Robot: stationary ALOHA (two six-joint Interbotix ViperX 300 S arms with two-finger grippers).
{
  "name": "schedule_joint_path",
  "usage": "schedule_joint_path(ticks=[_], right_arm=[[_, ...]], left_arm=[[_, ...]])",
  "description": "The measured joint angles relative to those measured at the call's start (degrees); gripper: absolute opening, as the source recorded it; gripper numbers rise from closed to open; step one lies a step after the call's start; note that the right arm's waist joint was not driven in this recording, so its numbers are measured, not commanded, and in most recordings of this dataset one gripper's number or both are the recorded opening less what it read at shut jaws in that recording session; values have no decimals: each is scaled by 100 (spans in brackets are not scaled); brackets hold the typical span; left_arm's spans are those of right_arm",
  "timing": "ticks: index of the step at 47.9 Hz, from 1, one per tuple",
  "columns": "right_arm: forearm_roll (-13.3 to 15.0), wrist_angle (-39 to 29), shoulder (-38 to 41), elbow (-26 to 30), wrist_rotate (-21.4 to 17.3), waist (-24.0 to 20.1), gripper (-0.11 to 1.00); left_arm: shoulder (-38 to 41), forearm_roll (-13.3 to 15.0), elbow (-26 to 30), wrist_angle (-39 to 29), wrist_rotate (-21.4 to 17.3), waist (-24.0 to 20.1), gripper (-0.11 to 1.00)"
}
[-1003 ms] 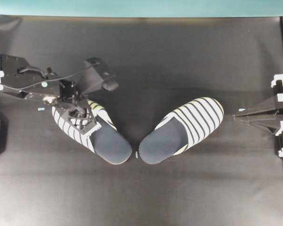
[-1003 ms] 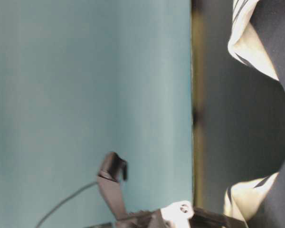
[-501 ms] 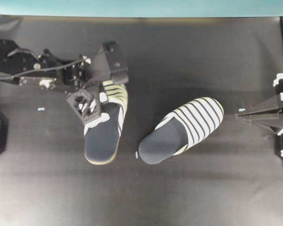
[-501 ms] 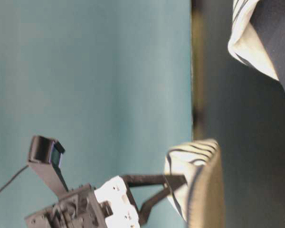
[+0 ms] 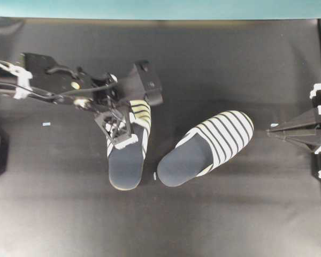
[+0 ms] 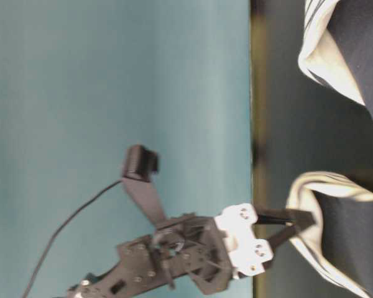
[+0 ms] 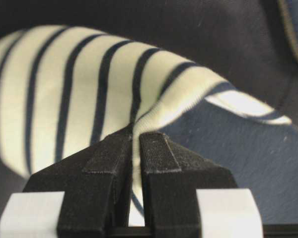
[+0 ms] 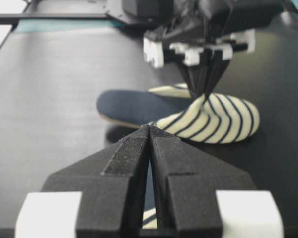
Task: Arrange the slippers with the left arm.
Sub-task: 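Rotate the left slipper upright, toe pointing toward the front, then release left slipper and move left gripper to grasp right slipper's heel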
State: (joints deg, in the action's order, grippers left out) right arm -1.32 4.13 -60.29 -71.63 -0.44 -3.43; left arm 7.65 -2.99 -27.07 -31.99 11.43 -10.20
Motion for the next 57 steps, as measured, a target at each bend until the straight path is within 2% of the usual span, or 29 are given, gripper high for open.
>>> schedule_joint_path(ticks=[10,35,37,39,46,50,53,57], right_arm=[[0,0,0,-9,9,0,0],[-26,0,0,-18,0,0,0],[-26,0,0,-18,0,0,0],[-26,0,0,-26,0,-9,0],[-26,9,0,-35,9,-9,0],[-26,9,0,-35,0,0,0],[-35,9,0,-44,9,0,0],[-35,9,0,-53,9,0,0]], left_arm=[[9,0,-26,316,70,123,1],[0,0,-193,334,9,176,3],[-9,0,-202,343,26,176,8],[-9,0,-229,343,26,176,17],[-44,0,-299,369,-53,176,61],[-105,0,-334,369,-176,176,81],[-202,0,-325,369,-378,176,88],[-396,0,-299,369,-721,193,87]])
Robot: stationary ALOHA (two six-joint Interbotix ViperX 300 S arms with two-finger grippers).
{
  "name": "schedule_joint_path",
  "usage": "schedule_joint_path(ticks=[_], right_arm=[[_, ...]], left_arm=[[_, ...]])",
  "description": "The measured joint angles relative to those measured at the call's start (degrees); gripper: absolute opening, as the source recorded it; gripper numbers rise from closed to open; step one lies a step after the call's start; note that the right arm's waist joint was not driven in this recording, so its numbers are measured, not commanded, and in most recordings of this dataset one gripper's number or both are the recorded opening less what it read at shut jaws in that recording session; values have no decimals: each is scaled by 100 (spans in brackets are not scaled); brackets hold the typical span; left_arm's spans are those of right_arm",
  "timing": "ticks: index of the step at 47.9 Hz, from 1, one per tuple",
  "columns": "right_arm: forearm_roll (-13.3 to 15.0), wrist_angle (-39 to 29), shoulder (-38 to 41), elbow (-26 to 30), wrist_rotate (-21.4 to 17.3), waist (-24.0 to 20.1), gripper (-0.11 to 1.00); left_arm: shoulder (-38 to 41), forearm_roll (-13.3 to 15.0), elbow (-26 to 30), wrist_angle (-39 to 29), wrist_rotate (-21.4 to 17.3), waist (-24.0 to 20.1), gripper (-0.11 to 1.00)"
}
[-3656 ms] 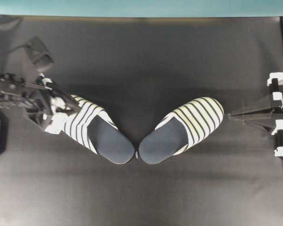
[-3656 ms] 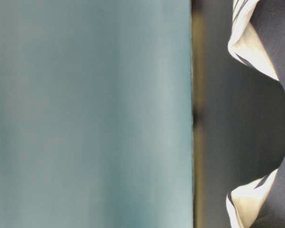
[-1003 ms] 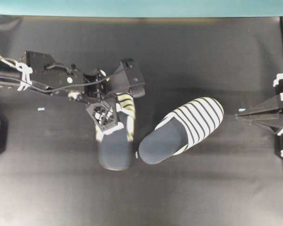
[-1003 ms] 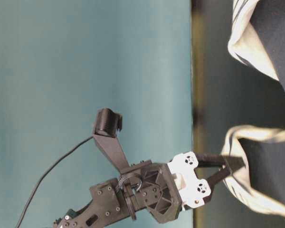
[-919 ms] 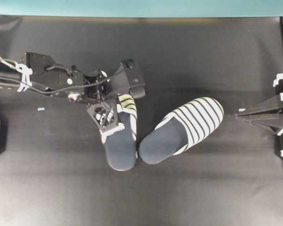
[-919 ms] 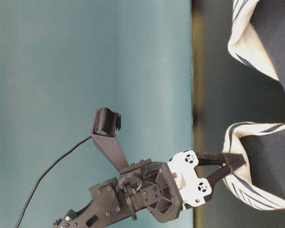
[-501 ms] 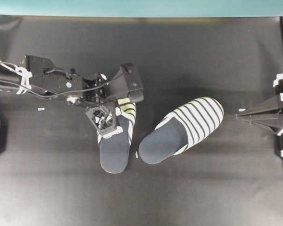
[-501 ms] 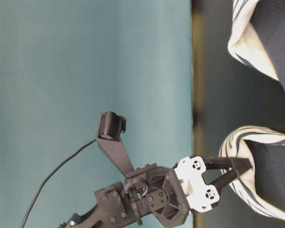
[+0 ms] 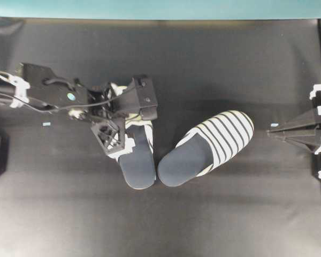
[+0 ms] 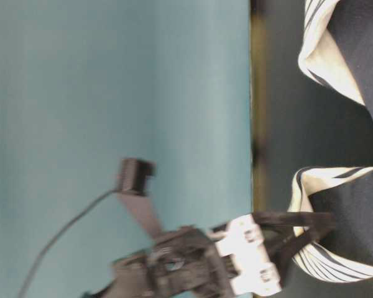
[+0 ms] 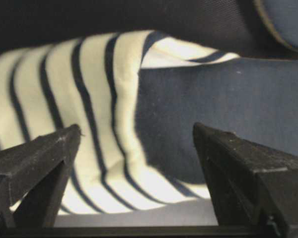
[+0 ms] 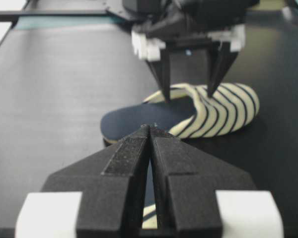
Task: Arrange the slippers with the left arm.
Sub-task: 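Release left slipper and move left gripper to grasp right slipper's heel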
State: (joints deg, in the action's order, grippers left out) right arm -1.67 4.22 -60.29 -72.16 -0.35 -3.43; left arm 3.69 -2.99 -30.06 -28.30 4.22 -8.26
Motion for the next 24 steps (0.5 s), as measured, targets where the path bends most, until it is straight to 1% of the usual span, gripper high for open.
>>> schedule_joint_path(ticks=[3,9,12,19,20,24], right_arm=[[9,0,0,-18,-9,0,0],[0,26,0,-53,-9,0,0],[0,44,0,-53,-9,-9,0],[9,88,0,-53,-9,0,0],[0,88,0,-53,-9,-9,0],[0,97,0,-70,-9,0,0]], left_arm=[[-132,0,88,0,-264,53,87],[-316,0,369,0,-940,272,87],[-308,0,536,0,-1380,422,87],[-18,0,949,246,-2944,650,87],[35,0,984,316,-3138,668,87],[352,0,1125,756,-4104,659,87]])
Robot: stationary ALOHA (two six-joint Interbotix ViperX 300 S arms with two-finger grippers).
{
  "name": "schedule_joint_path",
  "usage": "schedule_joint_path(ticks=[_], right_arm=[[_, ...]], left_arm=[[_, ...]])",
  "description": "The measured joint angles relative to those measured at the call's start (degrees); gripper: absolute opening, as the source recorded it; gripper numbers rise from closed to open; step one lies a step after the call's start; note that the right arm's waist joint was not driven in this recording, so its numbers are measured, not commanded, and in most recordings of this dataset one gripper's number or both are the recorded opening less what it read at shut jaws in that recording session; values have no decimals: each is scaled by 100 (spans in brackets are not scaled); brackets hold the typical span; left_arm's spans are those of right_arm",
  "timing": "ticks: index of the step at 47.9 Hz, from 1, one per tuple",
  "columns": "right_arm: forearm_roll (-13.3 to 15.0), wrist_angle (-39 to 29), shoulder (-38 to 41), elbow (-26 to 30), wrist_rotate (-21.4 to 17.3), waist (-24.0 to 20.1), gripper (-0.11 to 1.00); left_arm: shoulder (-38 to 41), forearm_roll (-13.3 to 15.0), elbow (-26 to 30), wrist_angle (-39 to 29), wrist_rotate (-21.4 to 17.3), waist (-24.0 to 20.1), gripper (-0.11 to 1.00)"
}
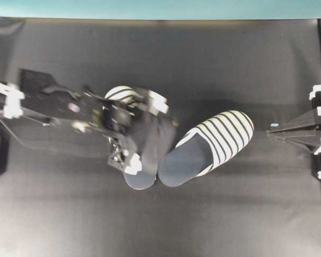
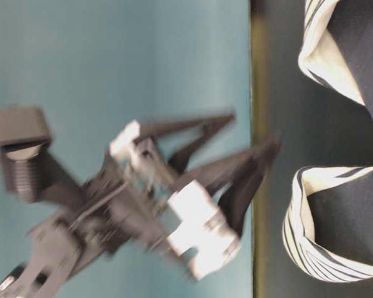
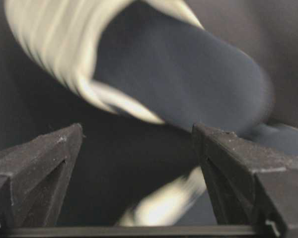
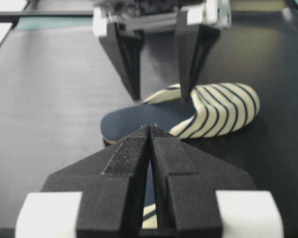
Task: Arrange the slippers with the left arm.
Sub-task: 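Release left slipper and move left gripper to grasp right slipper's heel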
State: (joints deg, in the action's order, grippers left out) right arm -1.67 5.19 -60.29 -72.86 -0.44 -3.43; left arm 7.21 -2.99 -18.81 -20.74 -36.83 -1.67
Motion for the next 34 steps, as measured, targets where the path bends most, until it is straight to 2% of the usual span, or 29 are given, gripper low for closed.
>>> schedule_joint_path(ticks=[2,6,12,18,28,30,34], right_arm=[[0,9,0,0,0,0,0],[9,9,0,0,0,0,0],[0,9,-9,0,0,-9,0],[9,18,-9,0,0,-9,0],[0,26,-18,-9,0,-9,0],[9,26,-26,-18,0,-9,0],[0,26,-35,-18,0,0,0]], left_arm=[[149,0,53,220,-343,-18,87],[554,-9,255,738,-1266,-26,87],[1028,-9,492,1195,-1819,-26,86],[1547,-9,949,1459,-1916,-97,86],[2162,-9,1459,1380,-1916,-290,84],[2224,-9,1494,1283,-1898,-316,81],[2250,-9,1556,1072,-1828,-308,66]])
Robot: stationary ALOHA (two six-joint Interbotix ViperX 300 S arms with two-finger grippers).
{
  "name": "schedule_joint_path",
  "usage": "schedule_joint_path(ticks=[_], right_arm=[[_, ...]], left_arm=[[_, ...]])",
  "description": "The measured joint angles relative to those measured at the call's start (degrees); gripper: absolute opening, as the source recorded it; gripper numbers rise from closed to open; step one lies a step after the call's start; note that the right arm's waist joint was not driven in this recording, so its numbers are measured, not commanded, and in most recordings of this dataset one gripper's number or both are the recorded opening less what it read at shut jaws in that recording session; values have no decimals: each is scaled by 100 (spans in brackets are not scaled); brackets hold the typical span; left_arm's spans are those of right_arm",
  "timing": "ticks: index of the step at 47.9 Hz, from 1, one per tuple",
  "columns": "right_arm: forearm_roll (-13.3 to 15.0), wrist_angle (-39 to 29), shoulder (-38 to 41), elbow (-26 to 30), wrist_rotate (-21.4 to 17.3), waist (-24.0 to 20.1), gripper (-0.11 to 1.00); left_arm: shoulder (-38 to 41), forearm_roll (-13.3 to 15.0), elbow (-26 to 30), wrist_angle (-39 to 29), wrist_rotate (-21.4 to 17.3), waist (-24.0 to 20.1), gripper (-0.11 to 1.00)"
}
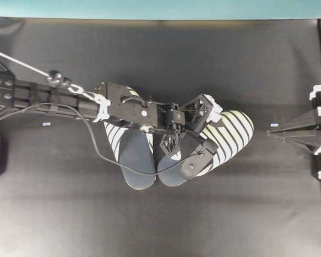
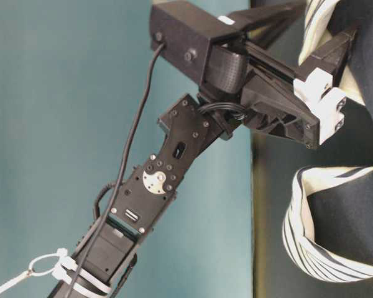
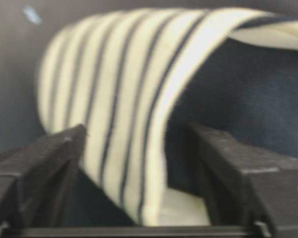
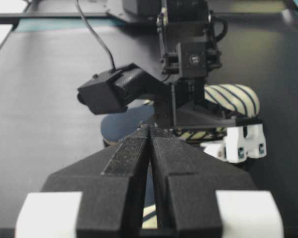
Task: Arrange the slippers with the left arm.
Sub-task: 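Release left slipper and move left gripper to grasp right slipper's heel, then rotate the right slipper parallel beside the left slipper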
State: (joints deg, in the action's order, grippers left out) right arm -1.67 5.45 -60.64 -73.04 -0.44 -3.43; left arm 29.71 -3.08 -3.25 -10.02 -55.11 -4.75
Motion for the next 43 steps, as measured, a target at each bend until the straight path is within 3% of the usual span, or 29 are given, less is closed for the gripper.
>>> schedule_joint_path(ticks=[8,13,23,32,43], right_arm=[[9,18,-9,-9,0,-9,0],[0,26,-9,-9,0,0,0],[0,26,-44,-9,0,0,0],[0,26,-79,-26,0,-9,0],[0,35,-123,-44,0,0,0]], left_arm=[[0,0,0,-211,396,35,21],[-26,0,0,-229,905,62,1],[-510,9,0,-615,2364,97,1],[-1160,9,-18,-1406,4219,-132,1],[-1688,0,-229,-2654,5713,-466,1]])
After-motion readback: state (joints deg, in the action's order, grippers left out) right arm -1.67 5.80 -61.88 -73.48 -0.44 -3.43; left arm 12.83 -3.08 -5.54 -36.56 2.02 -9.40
